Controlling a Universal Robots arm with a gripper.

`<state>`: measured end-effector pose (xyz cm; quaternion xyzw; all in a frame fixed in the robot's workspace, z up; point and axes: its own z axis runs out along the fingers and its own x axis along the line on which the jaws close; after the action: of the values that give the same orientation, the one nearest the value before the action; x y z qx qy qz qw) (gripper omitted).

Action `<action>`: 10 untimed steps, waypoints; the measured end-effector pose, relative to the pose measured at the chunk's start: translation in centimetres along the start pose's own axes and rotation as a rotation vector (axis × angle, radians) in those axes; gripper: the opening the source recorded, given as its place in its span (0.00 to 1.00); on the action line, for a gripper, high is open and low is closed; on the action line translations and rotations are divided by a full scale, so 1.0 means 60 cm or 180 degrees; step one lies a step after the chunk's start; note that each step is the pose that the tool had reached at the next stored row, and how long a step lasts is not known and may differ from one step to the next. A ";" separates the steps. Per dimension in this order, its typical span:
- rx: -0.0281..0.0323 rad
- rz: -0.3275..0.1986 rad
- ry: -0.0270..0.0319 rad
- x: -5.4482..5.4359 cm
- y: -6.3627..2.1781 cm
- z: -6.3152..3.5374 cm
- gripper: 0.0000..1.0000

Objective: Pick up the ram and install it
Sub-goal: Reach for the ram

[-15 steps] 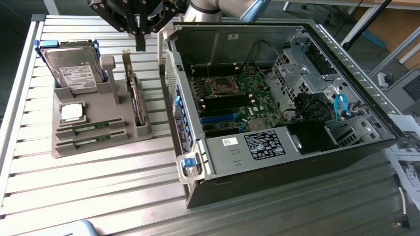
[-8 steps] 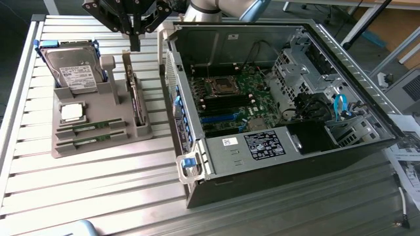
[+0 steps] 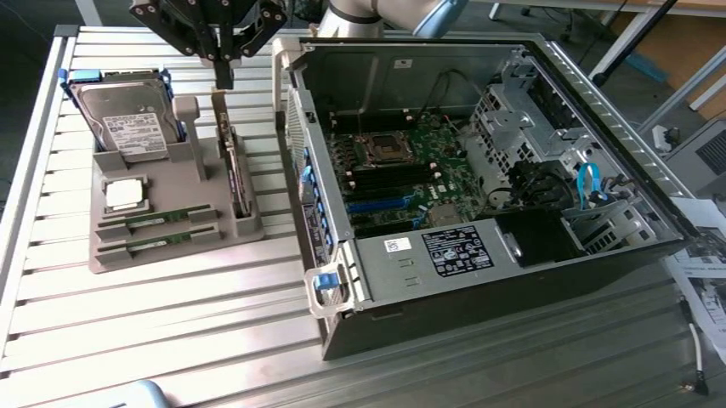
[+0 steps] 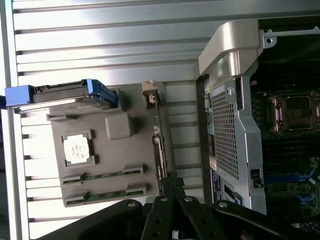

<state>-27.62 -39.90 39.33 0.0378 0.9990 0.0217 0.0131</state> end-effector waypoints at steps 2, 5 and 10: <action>0.0000 0.0000 0.0000 0.005 0.000 0.000 0.10; 0.0000 0.0000 0.0000 0.012 -0.001 0.000 0.10; 0.0000 0.0000 0.0000 0.026 -0.002 -0.001 0.10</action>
<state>-29.18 -39.89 39.33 0.0379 0.9990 0.0217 0.0131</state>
